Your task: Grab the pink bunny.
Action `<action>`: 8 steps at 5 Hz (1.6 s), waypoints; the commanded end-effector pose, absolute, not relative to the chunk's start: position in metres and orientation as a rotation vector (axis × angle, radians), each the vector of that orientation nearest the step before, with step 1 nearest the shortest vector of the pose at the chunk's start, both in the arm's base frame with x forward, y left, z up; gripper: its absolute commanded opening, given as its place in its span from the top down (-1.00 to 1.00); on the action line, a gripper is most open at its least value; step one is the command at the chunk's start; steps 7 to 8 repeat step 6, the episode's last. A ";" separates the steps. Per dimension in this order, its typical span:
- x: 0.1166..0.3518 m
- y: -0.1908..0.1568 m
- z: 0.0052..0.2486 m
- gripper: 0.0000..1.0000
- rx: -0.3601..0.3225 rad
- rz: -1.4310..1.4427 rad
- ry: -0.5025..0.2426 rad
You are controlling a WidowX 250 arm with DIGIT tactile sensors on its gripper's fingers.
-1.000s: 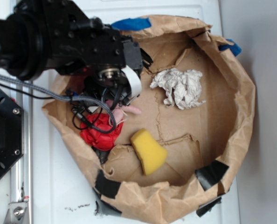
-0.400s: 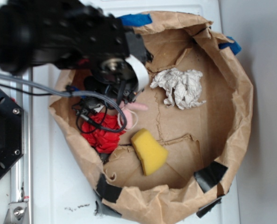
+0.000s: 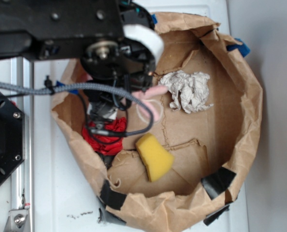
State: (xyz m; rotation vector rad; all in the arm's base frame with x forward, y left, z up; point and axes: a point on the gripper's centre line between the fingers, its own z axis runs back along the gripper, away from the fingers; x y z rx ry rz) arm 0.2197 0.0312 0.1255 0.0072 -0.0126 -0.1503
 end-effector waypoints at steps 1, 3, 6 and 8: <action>0.247 0.017 0.161 1.00 -0.046 0.135 -0.139; 0.266 0.009 0.165 1.00 -0.041 0.159 -0.157; 0.262 0.004 0.159 1.00 -0.021 0.146 -0.155; 0.262 0.004 0.159 1.00 -0.021 0.146 -0.155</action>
